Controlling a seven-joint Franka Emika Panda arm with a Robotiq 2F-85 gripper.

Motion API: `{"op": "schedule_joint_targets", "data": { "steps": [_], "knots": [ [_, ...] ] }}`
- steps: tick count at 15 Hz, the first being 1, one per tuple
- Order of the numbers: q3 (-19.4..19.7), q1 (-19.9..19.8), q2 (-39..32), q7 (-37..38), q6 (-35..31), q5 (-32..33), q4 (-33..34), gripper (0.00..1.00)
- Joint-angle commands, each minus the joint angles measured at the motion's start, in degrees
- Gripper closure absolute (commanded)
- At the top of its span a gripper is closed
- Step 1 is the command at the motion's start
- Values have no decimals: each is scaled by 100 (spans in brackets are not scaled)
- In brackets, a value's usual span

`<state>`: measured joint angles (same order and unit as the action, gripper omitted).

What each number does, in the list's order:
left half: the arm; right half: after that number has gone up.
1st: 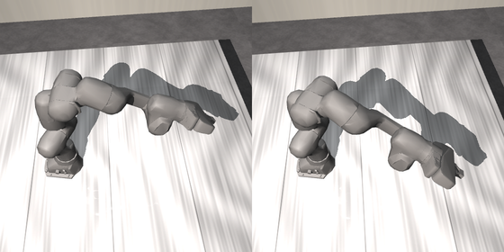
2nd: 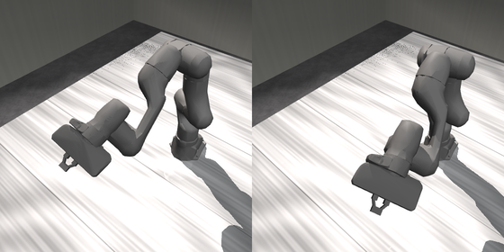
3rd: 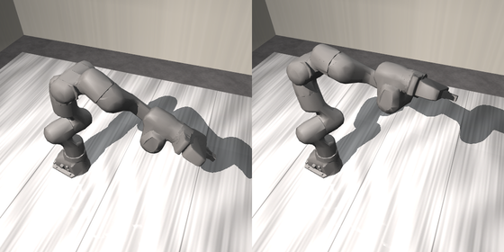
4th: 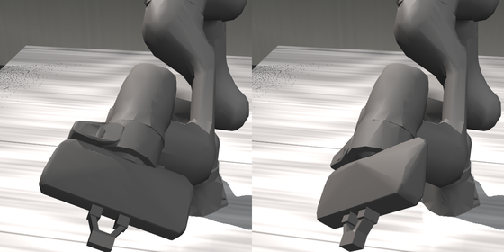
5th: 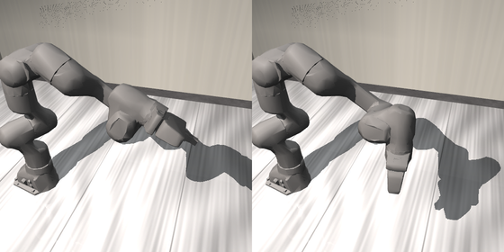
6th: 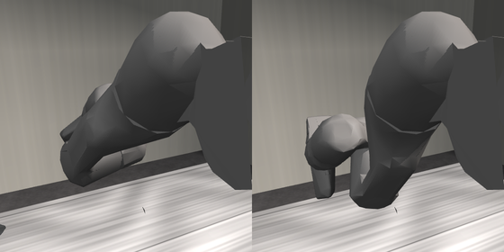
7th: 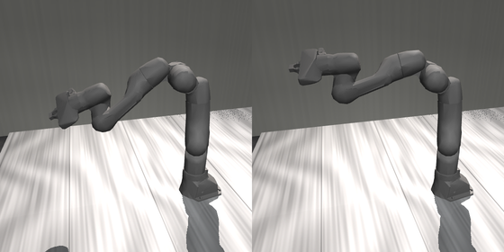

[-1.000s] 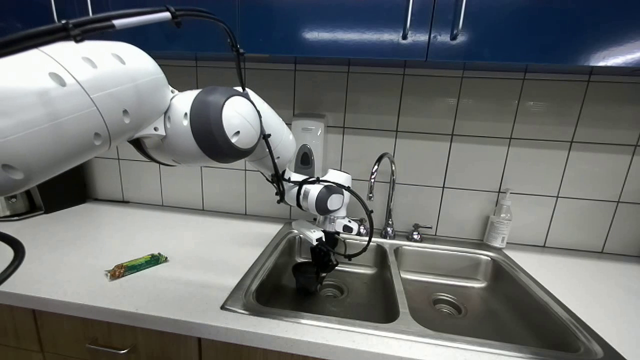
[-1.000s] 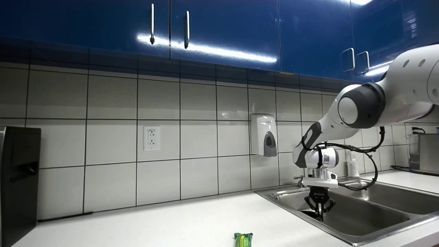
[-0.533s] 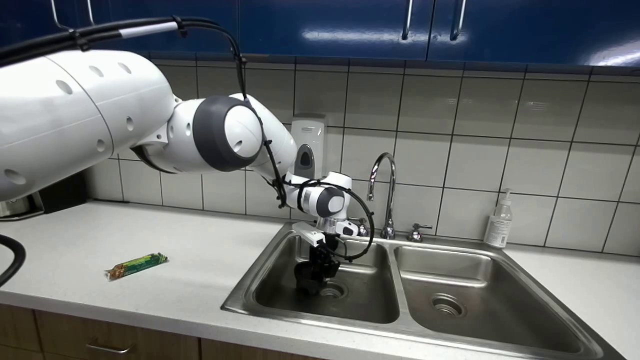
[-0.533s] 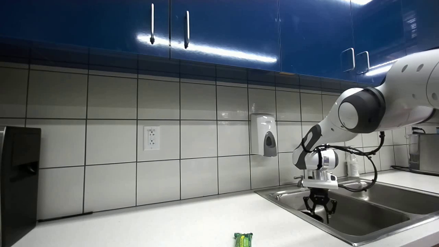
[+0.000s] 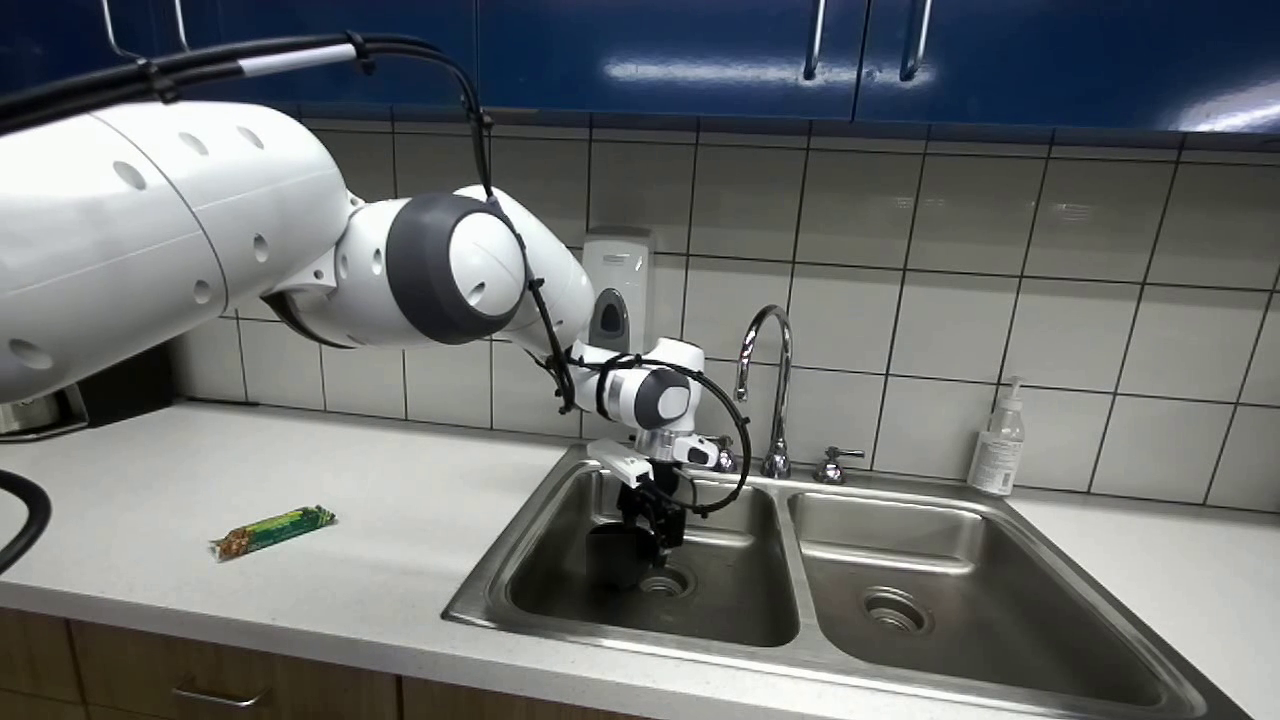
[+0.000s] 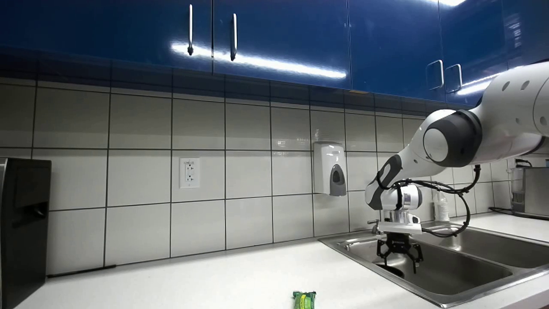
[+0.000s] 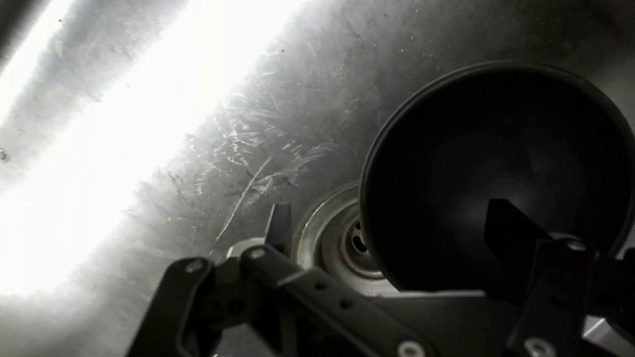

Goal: Put the black bowl in the sink

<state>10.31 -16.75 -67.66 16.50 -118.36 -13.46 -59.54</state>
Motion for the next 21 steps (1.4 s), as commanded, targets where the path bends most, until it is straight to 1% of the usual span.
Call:
{"op": "schedule_joint_targets", "data": {
  "steps": [1, 4, 8, 14, 16, 17, 18, 21],
  "knots": [
    [-2, -29, 188, -180, 67, 33, -80, 0],
    [6, -17, 363, -263, -41, 21, -258, 0],
    [10, 53, 846, -498, -247, 34, -698, 0],
    [33, 225, 1957, -845, -383, 60, -1807, 0],
    [58, 310, 2362, -953, -289, 124, -2214, 0],
    [74, 370, 2588, -1009, -325, 165, -2467, 0],
    [-28, 328, 2779, -1003, -310, 293, -2645, 0],
    [-42, 414, 3356, -1108, -322, 464, -3257, 0]
  ]
}}
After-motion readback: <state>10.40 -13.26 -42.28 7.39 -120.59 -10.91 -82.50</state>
